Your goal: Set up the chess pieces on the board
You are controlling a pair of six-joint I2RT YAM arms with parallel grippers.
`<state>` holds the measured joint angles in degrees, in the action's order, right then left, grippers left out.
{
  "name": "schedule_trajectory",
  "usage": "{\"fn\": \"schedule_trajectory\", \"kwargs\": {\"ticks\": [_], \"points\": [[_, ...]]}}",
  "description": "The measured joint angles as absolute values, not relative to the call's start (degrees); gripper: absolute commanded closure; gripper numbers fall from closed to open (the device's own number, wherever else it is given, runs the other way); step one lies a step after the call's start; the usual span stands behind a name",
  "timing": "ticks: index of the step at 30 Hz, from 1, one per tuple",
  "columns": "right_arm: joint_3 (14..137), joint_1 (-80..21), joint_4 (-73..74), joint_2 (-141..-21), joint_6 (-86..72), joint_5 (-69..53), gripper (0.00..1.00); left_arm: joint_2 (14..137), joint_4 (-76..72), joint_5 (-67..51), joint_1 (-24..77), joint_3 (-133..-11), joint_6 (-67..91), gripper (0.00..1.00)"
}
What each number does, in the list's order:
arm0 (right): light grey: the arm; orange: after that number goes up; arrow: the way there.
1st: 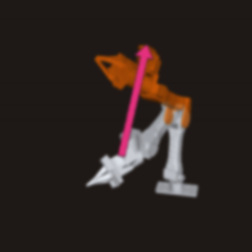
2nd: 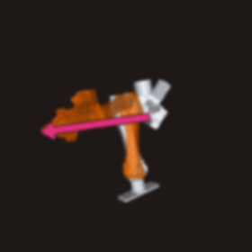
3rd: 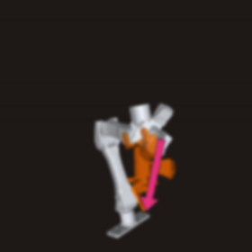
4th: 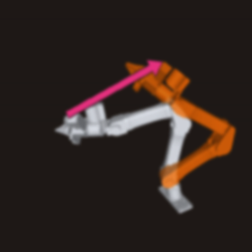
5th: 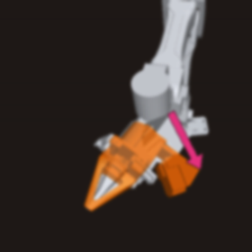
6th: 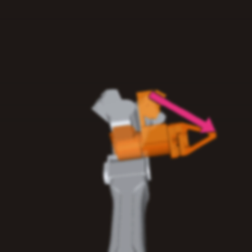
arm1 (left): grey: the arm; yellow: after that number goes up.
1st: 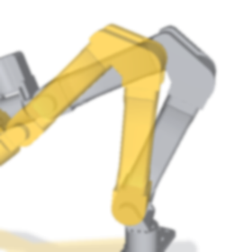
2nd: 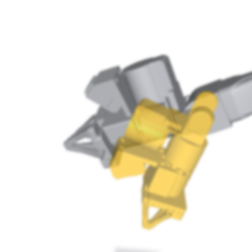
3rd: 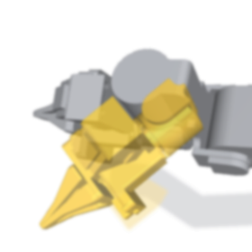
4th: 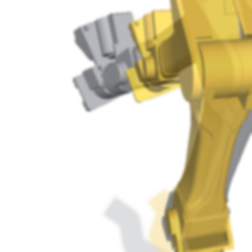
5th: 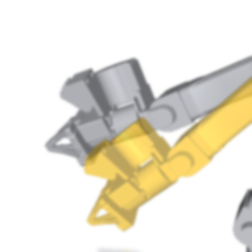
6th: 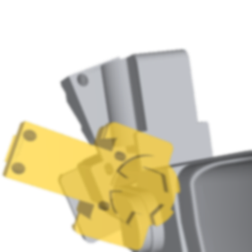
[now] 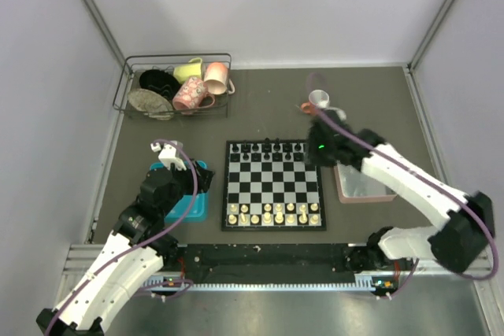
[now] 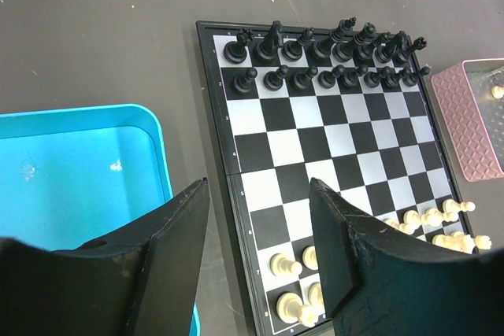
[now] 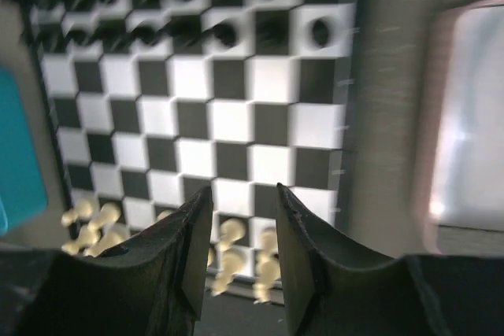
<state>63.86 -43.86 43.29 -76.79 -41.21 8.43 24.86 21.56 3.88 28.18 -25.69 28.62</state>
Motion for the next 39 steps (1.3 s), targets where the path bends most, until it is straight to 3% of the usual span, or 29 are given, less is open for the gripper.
{"fn": "schedule_trajectory", "kwargs": {"ticks": [5, 11, 19, 39], "points": [[56.55, -22.65, 43.29, -65.17, -36.67, 8.69, 0.6, 24.86, 21.52, 3.84, 28.18, -25.56, 28.58, 0.41], [52.18, -2.83, 43.29, -64.82, -32.23, 9.47, 0.6, 24.86, 21.45, 3.4, 28.18, -24.91, 28.4, 0.41], [51.03, 4.97, 39.79, -71.5, -31.51, 9.45, 0.6, 24.84, 21.32, 2.35, 28.18, -24.67, 28.36, 0.41], [51.03, 11.9, 32.03, -81.54, -31.03, 8.97, 0.65, 24.86, 20.97, 1.34, 28.18, -24.56, 27.77, 0.42]]}}
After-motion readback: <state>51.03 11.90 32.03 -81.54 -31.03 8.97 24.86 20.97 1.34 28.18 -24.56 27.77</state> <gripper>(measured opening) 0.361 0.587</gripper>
